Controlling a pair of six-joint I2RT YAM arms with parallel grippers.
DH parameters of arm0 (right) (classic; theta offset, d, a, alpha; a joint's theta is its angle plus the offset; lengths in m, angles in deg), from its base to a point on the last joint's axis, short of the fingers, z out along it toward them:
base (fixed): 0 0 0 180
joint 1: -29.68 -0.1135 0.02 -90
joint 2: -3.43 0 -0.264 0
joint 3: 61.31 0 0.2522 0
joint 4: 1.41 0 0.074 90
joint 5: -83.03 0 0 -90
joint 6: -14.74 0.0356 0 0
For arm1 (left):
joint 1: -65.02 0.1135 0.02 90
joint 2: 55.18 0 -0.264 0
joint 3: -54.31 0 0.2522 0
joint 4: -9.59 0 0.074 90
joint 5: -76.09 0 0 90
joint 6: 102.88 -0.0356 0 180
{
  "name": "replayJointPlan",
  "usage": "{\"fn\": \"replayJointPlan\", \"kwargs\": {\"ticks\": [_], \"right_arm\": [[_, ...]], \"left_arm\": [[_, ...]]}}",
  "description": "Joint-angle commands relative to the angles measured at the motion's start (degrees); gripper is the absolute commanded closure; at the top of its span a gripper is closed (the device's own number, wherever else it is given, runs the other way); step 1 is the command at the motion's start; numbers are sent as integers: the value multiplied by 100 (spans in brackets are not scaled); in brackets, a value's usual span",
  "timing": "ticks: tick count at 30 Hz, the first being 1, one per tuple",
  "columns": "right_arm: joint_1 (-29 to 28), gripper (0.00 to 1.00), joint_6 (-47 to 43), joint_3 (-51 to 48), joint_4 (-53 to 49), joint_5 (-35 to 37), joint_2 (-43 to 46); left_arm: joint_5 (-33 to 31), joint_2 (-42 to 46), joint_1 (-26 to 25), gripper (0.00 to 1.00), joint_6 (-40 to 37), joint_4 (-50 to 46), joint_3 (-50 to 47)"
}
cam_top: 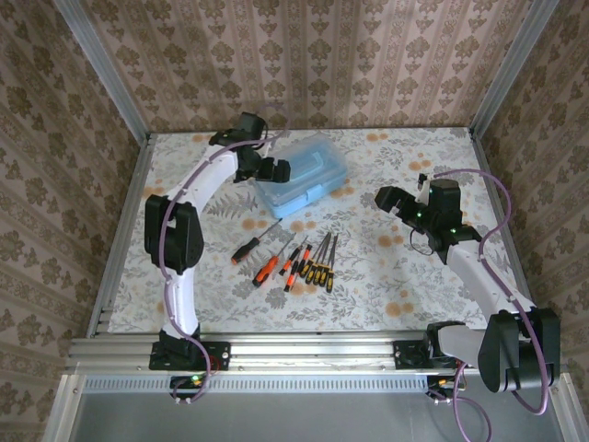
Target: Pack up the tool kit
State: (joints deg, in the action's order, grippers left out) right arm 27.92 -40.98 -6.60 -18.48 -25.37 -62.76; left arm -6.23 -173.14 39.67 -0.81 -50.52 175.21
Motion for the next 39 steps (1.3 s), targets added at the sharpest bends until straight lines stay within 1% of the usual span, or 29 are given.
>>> {"fn": "replayJointPlan", "kwargs": {"ticks": [1,5,9,13,16,19,20,22,23,24,26,31,33,36,39], "right_arm": [[-26,0,-36,125,-148,185,148],[-26,0,-86,133,-191,246,192],[-18,0,-132,141,-173,301,146],[-25,0,37,159,-109,226,-45],[-26,0,262,168,41,12,-299],[-35,10,558,228,328,-37,-682],[-34,17,643,331,429,-34,-897],[-35,29,720,765,431,-137,-1401],[-45,33,731,979,459,-254,-1676],[-44,35,785,1204,484,-398,-1898],[-73,34,890,1546,552,-594,-2204],[-123,33,986,2089,458,-594,-2701],[-123,31,924,2246,384,-583,-2813],[-114,30,822,2485,317,-608,-3058],[-84,28,606,2864,72,-682,-3407]], "left_arm": [[-206,-178,-412,4,-326,-289,358],[-379,-204,-681,5,-258,-349,323],[-322,-160,-902,5,-63,-236,270],[-306,-125,-994,5,159,-257,326],[-97,-97,-999,5,216,-246,357],[137,-79,-999,5,244,-293,422],[216,-72,-1008,5,243,-304,437],[327,-70,-1008,6,243,-331,481],[361,-70,-1005,6,235,-348,499],[389,-61,-1008,7,226,-377,517],[417,-36,-1008,7,216,-403,506],[603,79,-1022,7,292,-260,229],[743,120,-1041,8,329,-168,83],[778,220,-1118,8,348,-93,-131],[814,421,-1216,8,378,180,-533]]}}
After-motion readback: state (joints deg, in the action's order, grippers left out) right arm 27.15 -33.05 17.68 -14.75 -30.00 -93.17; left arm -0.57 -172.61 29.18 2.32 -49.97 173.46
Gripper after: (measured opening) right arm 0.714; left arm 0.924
